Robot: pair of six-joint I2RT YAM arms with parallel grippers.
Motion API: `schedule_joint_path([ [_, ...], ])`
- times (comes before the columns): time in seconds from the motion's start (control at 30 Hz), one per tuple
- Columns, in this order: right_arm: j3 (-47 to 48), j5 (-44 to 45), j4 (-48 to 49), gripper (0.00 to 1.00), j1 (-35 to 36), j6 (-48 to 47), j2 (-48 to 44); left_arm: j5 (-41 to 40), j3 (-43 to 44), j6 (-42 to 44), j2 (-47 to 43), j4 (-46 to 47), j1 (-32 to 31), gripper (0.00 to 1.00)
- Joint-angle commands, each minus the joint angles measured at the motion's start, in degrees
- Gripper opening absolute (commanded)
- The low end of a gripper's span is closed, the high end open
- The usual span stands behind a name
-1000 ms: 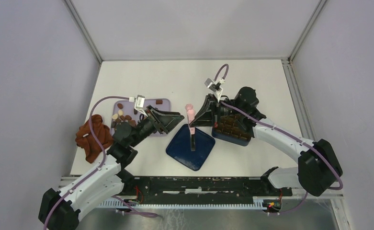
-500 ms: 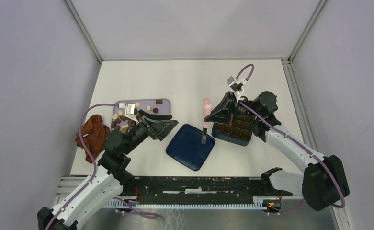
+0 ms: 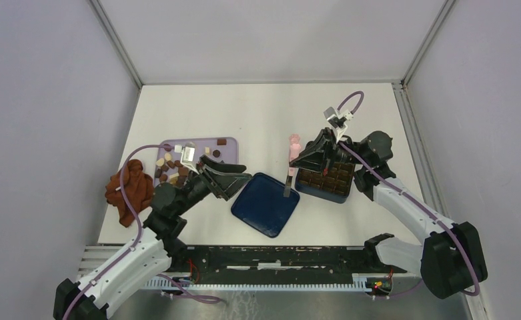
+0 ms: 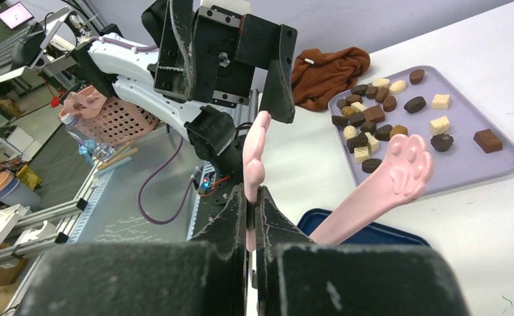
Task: Pack the chocolate
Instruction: Adjust the clamp.
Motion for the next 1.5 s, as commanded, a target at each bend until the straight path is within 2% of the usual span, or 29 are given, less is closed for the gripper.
schedule_joint_path([
  [0.0,-0.2,1.2,3.7,0.0,-0.5,0.7,-1.0,1.7,-1.4,-0.7,0.8,7.9,-0.4,1.0],
  [0.13,-0.4,1.6,3.7,0.0,-0.8,1.0,-0.7,1.7,-2.7,-1.0,1.8,13.3,-1.0,1.0],
  [0.3,-0.7,2.2,4.2,0.0,-1.3,1.9,-0.4,2.8,-5.1,-4.1,2.6,25.5,-1.5,1.0],
  [0.37,-0.7,2.1,4.8,0.0,-1.3,2.9,-0.4,2.0,-5.2,-4.4,2.5,25.6,-1.6,1.0],
  [0.5,-0.9,2.5,5.4,0.0,-1.4,4.2,-1.1,3.7,-3.1,-2.2,3.5,20.0,-1.5,1.0],
  [0.7,-1.5,3.1,8.9,0.0,-1.6,8.0,-1.1,3.2,-1.7,5.0,2.4,10.5,-2.3,1.0],
  [0.9,-1.9,3.6,10.9,0.0,-1.5,10.1,-0.2,-5.7,-5.7,7.7,4.1,18.5,-6.8,1.0],
  [1.1,-2.2,3.9,15.7,0.0,-1.4,14.2,1.3,-10.8,-4.7,12.0,11.2,24.4,-13.2,1.0],
  [1.27,-2.4,3.8,16.7,0.0,-1.4,14.8,1.2,-10.0,-2.4,9.7,19.5,29.6,-15.3,1.0],
  [1.4,-2.7,3.8,15.9,0.0,-1.5,13.8,-0.1,-8.4,-0.8,8.5,22.0,28.0,-15.5,1.0],
  [1.47,-2.8,4.0,15.9,0.0,-1.4,13.8,-0.4,-9.4,-1.6,7.5,23.0,30.4,-15.6,1.0],
])
